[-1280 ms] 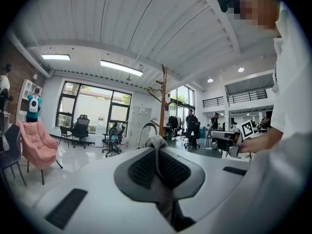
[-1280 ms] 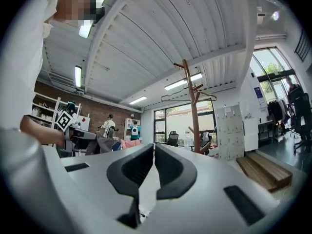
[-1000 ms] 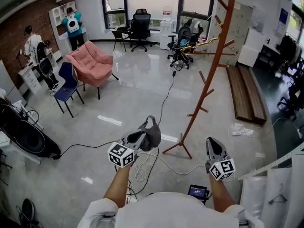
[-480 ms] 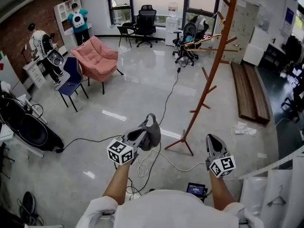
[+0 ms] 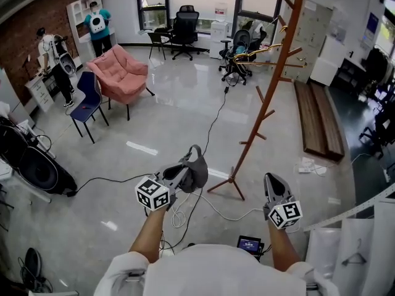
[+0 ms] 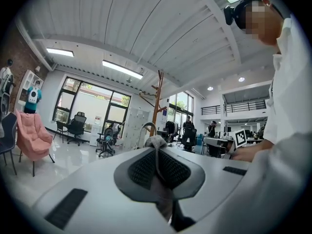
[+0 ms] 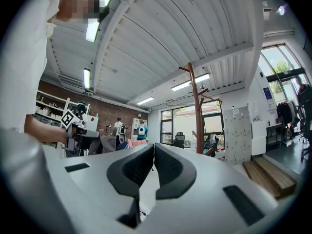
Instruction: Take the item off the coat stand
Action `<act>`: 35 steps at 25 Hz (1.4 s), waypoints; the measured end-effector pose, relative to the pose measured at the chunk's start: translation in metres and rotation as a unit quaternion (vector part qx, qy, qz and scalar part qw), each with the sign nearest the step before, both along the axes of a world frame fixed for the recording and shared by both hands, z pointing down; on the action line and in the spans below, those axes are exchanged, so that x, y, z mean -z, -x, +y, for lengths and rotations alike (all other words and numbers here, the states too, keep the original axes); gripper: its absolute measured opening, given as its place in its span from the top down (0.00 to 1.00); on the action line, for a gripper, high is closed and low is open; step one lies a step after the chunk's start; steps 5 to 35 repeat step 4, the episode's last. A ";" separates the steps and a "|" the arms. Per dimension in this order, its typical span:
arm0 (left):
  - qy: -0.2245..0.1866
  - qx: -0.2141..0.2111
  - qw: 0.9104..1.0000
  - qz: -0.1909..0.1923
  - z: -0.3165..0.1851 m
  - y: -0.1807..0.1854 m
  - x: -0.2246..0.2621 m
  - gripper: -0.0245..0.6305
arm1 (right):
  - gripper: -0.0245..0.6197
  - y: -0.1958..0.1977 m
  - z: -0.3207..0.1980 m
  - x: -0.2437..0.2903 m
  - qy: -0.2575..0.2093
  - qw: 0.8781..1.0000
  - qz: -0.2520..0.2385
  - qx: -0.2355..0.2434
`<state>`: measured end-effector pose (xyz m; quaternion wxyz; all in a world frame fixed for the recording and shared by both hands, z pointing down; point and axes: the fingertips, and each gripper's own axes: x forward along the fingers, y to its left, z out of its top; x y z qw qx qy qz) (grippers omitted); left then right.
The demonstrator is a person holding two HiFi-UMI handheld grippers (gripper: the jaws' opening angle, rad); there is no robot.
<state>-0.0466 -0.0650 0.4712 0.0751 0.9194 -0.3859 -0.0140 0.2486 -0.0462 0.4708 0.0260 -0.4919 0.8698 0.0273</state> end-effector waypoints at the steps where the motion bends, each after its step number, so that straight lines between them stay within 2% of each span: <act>1: 0.000 -0.003 1.000 0.001 0.000 -0.002 0.000 0.93 | 0.92 0.000 0.001 0.000 0.000 1.000 0.001 0.000; 35: 0.000 -0.011 1.000 0.003 0.000 -0.009 -0.001 0.93 | 0.92 -0.001 0.002 -0.002 0.002 1.000 0.003 0.002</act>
